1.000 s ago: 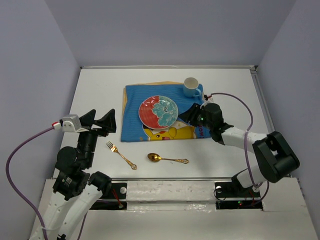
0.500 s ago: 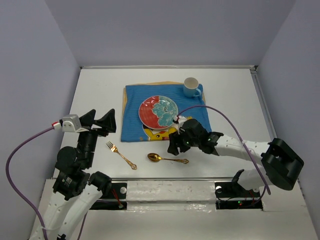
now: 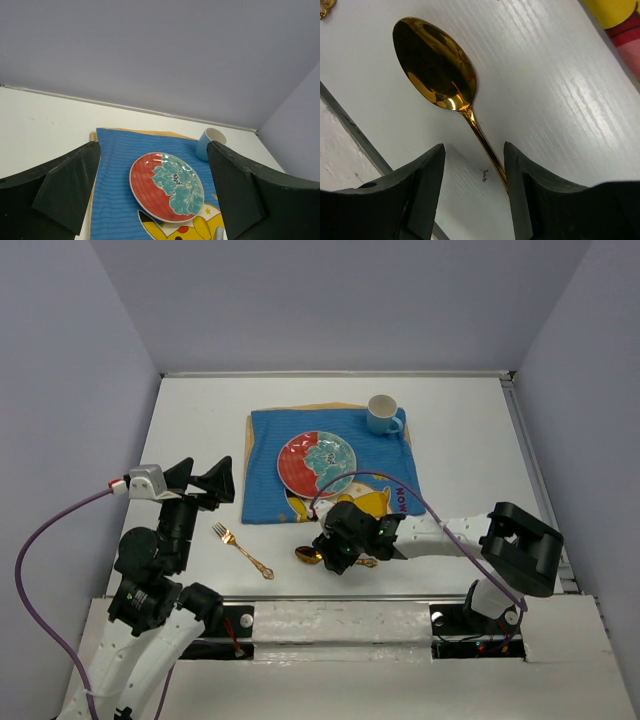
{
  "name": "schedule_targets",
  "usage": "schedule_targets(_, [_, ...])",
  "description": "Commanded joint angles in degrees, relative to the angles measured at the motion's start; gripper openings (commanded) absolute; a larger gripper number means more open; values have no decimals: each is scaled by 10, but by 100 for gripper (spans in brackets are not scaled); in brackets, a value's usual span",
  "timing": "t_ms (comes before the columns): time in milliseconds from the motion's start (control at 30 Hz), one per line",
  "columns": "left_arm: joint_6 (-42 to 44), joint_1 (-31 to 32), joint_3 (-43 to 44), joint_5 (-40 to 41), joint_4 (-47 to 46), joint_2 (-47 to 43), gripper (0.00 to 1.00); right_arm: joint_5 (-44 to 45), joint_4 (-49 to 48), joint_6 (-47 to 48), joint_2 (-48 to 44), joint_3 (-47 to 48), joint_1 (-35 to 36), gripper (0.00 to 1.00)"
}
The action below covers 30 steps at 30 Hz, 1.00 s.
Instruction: Set the dinner table for one person
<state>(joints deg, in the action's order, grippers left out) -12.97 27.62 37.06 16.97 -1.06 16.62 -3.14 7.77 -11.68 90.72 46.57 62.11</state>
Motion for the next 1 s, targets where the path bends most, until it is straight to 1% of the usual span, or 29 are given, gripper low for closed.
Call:
schedule_targets(0, [0,-4,1,4,-31,9,99,59,27,23,13,31,22,52])
schedule_targets(167, [-1,-4,2,3,-31,7,99,106,42,11,42,34,46,45])
schedule_targets(200, [-1,-4,1,3,-31,8,99,110,43,10,46,36,56,39])
schedule_targets(267, [-1,-4,1,2,-31,6,99,118,47,7,61,41,69,33])
schedule_targets(300, [-2,-4,1,2,-31,6,99,118,50,3,67,48,69,26])
schedule_targets(333, [-2,-4,1,1,-31,6,99,120,51,2,74,51,83,24])
schedule_targets(367, [-2,-4,1,1,-31,6,99,122,51,1,79,54,88,23])
schedule_targets(400, [-1,-4,1,0,-31,5,99,125,56,1,90,60,88,20])
schedule_targets(467, [-1,-4,2,0,-31,3,99,144,62,-2,97,67,103,12])
schedule_targets(500, [-2,-4,1,0,-31,3,99,146,65,-4,98,70,111,5])
schedule_targets(567, [-2,-4,1,0,-31,3,99,149,69,-5,90,76,117,0])
schedule_targets(700, [-2,-3,1,-1,-31,2,99,159,71,-10,33,78,122,0])
schedule_targets(733, [-3,-4,1,-2,-31,3,99,165,70,-10,3,80,122,0])
schedule_targets(800, [-3,-4,1,-2,-31,1,99,199,70,-4,-24,88,122,0])
schedule_targets(900, [-5,-4,1,-5,-31,1,99,219,63,-1,-51,105,74,0])
schedule_targets(933, [-5,-5,1,-5,-31,0,99,226,44,1,-54,106,57,0])
schedule_targets(967, [-5,-5,1,-6,-31,-2,99,232,26,-2,-55,112,15,0])
